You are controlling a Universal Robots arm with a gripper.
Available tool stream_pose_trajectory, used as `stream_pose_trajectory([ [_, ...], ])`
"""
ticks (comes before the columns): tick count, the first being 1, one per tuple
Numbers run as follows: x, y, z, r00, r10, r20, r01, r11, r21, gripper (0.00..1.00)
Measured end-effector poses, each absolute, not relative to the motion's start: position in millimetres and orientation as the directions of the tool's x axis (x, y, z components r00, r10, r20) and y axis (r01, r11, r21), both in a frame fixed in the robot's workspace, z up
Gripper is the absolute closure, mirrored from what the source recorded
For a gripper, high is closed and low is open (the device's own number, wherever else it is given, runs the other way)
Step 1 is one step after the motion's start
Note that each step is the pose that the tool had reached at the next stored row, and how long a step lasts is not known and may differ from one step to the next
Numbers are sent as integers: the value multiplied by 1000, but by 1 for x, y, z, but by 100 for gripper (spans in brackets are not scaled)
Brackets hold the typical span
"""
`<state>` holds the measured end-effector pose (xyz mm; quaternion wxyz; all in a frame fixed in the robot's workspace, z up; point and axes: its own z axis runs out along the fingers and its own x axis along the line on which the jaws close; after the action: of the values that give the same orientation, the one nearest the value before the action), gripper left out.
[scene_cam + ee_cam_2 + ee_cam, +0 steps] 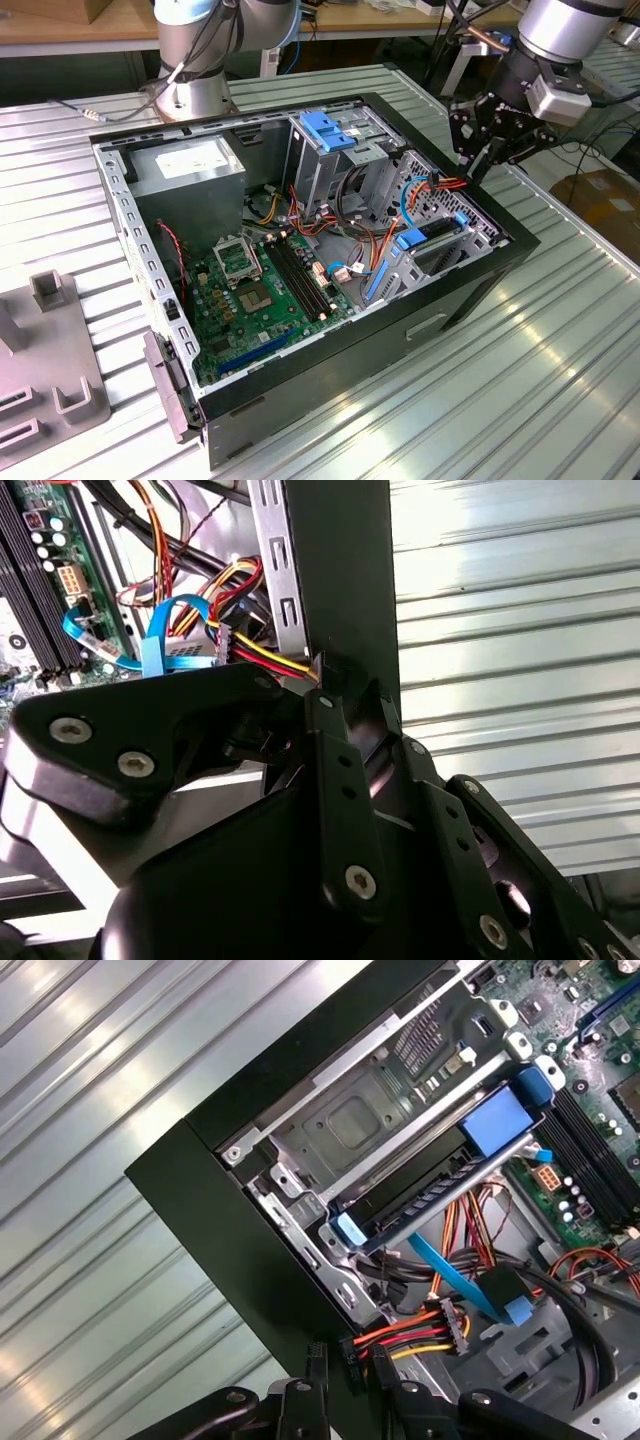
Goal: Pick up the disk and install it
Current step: 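Insert the first disk wire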
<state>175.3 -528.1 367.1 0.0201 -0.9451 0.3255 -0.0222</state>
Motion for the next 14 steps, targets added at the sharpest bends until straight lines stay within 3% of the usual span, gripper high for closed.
stream_pose_trajectory([
  [14, 171, -531, 365, 832, -554, 34, -552, -832, -57, 70],
])
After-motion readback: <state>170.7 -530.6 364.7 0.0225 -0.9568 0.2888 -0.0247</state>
